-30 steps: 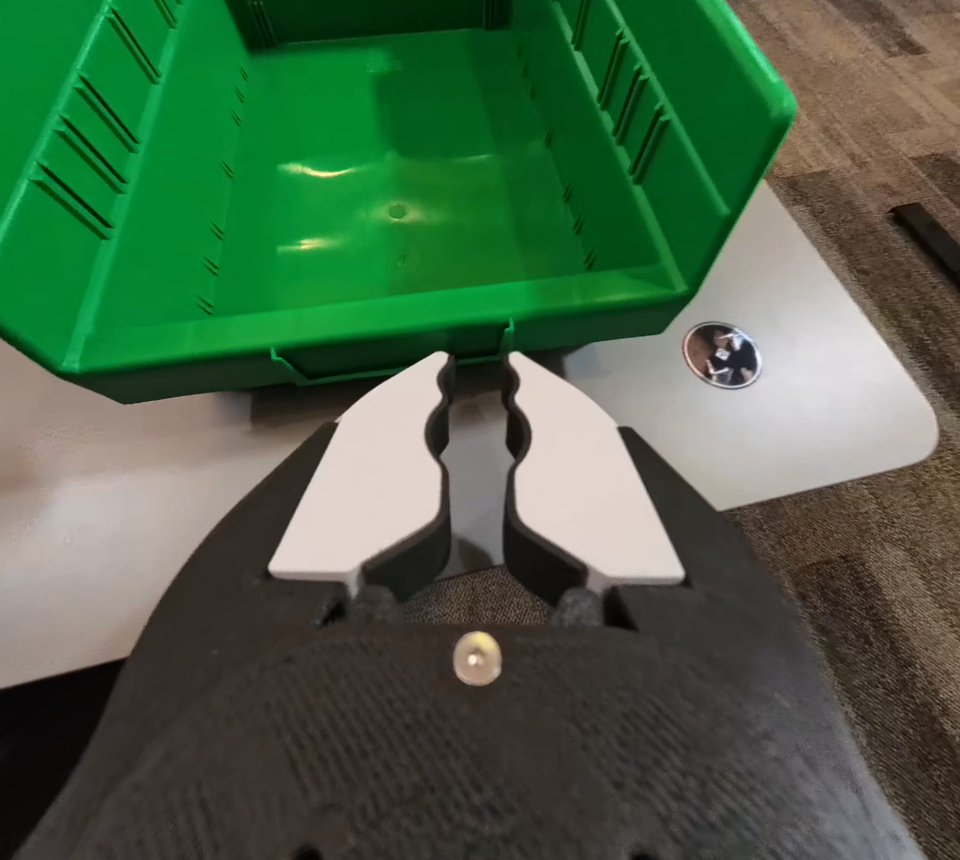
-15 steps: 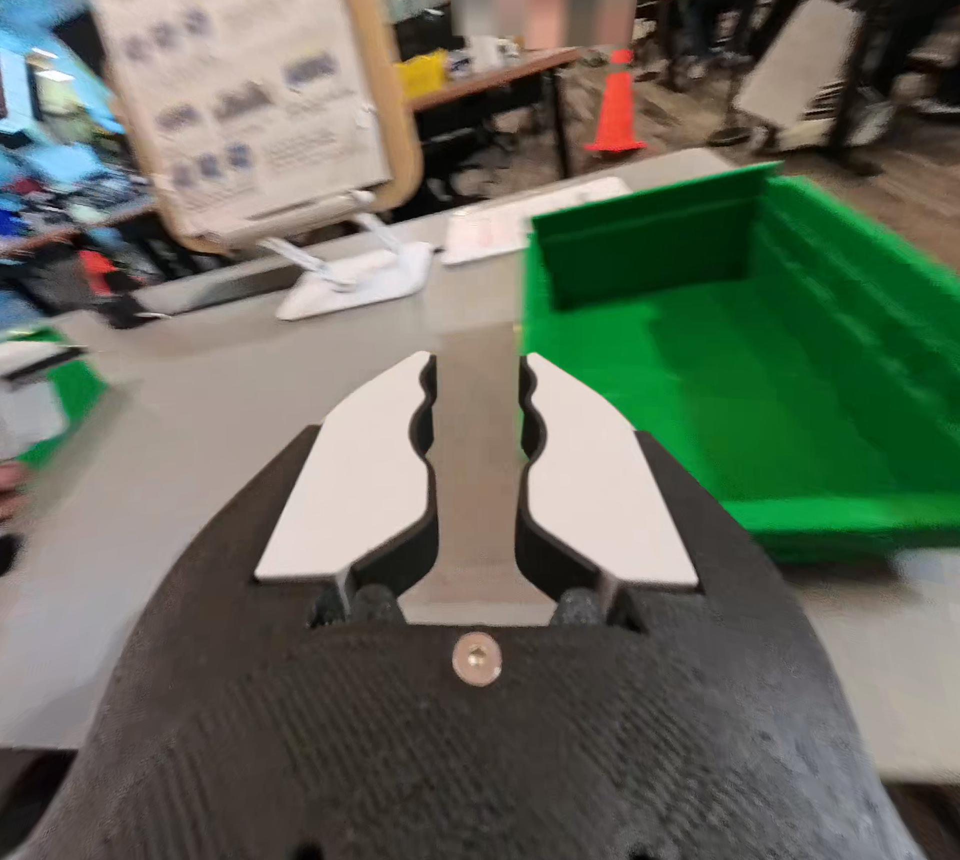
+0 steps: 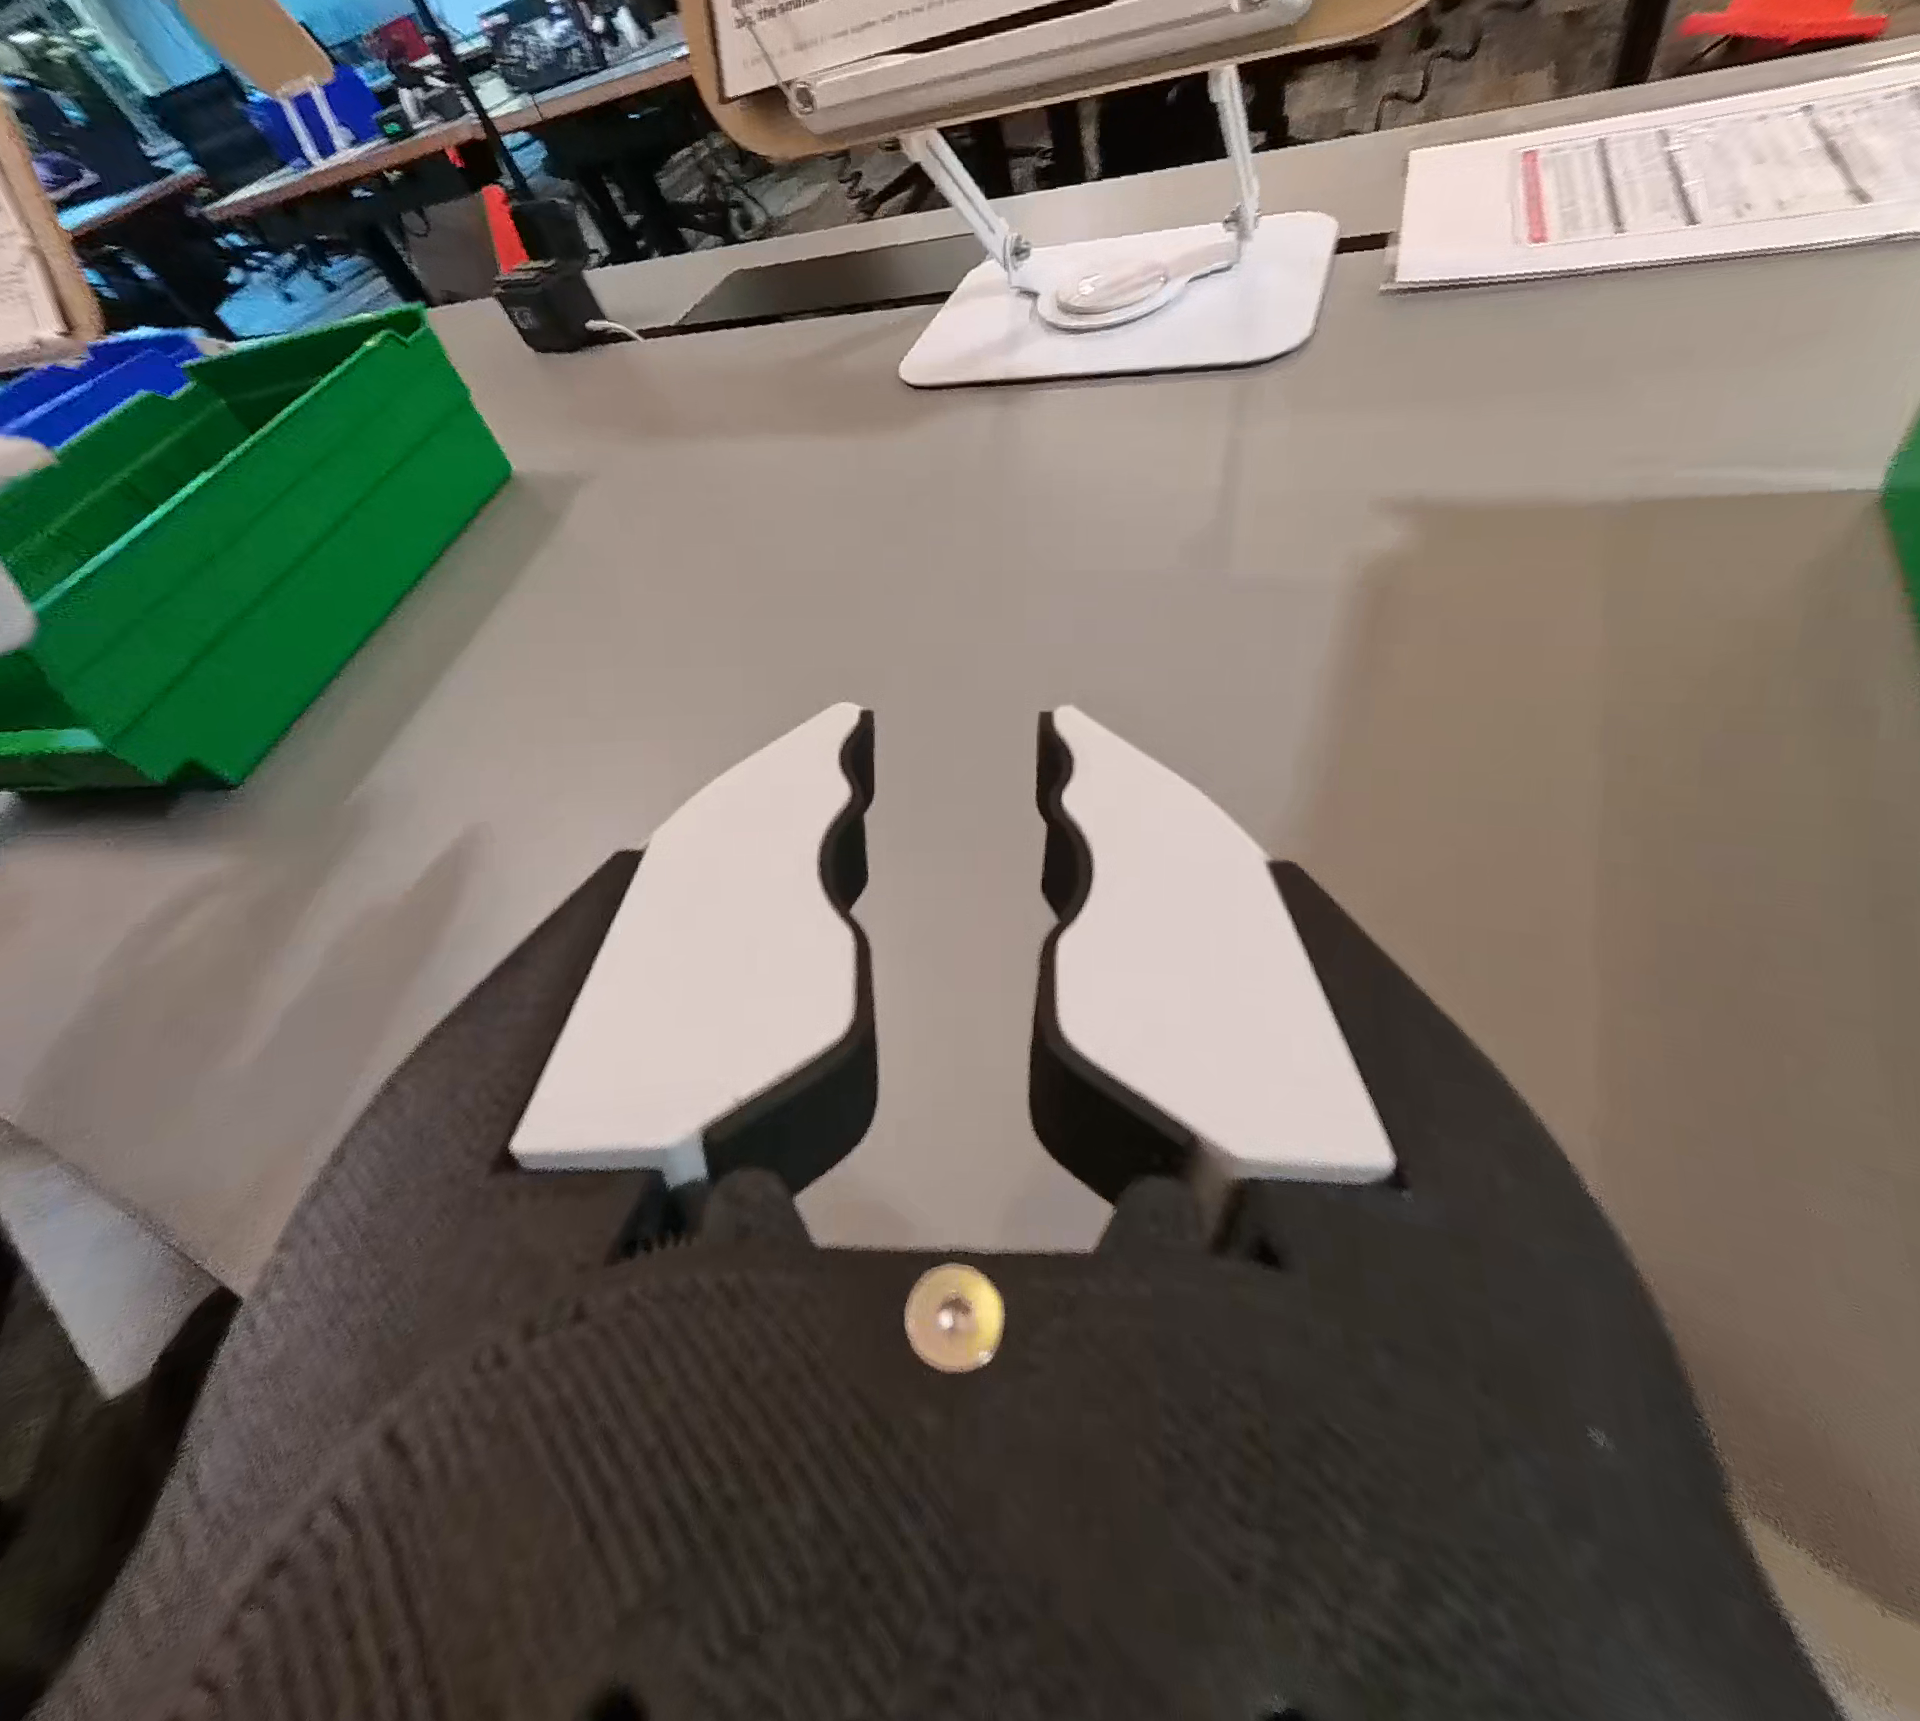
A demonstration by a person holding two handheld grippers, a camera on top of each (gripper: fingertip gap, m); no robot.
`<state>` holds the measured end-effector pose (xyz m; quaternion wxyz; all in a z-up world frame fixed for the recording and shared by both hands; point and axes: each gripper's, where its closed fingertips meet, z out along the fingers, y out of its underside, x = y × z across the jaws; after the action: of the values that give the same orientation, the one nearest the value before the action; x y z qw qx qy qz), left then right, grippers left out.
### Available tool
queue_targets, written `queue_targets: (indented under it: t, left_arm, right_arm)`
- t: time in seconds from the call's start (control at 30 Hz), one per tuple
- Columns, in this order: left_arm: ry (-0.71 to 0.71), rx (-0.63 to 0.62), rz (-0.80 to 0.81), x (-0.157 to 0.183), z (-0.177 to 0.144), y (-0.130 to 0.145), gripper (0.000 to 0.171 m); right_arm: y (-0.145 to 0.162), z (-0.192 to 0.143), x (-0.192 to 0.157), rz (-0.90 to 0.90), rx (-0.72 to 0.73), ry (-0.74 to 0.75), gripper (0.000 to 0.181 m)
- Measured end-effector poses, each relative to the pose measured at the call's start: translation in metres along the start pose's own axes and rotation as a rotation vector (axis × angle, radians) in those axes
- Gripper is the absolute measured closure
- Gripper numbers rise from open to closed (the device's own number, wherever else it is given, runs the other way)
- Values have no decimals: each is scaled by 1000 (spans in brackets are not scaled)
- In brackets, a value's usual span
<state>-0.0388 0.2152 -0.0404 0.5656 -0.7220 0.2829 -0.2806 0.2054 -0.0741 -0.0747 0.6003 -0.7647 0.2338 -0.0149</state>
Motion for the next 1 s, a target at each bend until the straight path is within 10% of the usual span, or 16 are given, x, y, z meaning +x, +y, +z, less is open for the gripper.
queue_targets:
  t: [0.43, 0.57, 1.0]
  left_arm:
    - [-166, -262, 192, -40, -8, 79, 127]
    - [-181, -260, 157, -47, -17, 79, 166]
    - [-127, -337, 100, -57, -29, 82, 169]
  right_arm:
    - [12, 57, -72, 53, -122, -322, 151]
    - [13, 61, -82, 31, -132, -344, 151]
    - [14, 54, -75, 38, -135, -326, 151]
